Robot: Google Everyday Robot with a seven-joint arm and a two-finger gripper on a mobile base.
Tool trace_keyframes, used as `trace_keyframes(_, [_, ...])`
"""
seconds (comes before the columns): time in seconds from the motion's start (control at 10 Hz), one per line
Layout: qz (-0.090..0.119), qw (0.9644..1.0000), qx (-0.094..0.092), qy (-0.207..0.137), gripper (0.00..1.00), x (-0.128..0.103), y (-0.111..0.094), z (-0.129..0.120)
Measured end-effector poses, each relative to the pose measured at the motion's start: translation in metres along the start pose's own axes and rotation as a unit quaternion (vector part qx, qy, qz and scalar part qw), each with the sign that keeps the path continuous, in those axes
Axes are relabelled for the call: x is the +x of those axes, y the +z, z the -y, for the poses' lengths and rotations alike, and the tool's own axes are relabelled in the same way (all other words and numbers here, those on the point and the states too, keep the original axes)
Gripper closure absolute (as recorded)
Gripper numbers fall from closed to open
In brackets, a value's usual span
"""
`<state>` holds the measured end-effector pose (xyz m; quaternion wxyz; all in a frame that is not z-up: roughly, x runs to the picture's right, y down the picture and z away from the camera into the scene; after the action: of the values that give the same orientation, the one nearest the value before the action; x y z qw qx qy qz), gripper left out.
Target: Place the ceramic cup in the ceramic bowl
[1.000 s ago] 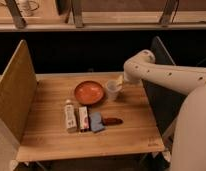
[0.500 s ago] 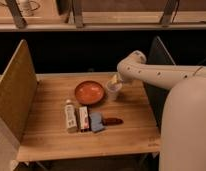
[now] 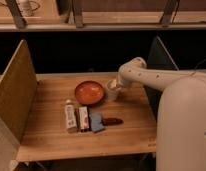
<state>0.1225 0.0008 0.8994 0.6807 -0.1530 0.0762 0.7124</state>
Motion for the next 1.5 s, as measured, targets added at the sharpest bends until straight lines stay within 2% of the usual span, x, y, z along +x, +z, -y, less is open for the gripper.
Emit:
trace_keyframes(0.3, [-0.005,0.9999,-0.015,0.006,0.73,0.0,0.009,0.002])
trace_keyframes(0.4, [-0.005,0.9997,-0.021,0.009,0.85,-0.001,0.01,0.004])
trace_keyframes(0.6, [-0.002,0.9996,-0.026,0.011,0.99,-0.003,0.011,0.008])
trace_keyframes(0.7, [0.006,0.9997,-0.022,0.013,1.0,-0.012,0.008,0.015])
trace_keyframes(0.9, [0.042,0.9991,-0.006,0.01,1.0,-0.044,-0.013,0.032])
trace_keyframes(1.1, [0.087,0.9962,0.002,-0.004,1.0,-0.08,-0.046,0.035])
trace_keyframes(1.3, [0.112,0.9935,-0.011,-0.02,1.0,-0.094,-0.067,0.016])
trace_keyframes(1.4, [0.12,0.9915,-0.033,-0.038,1.0,-0.096,-0.077,-0.009])
trace_keyframes(1.5, [0.122,0.9908,-0.04,-0.044,1.0,-0.095,-0.079,-0.017])
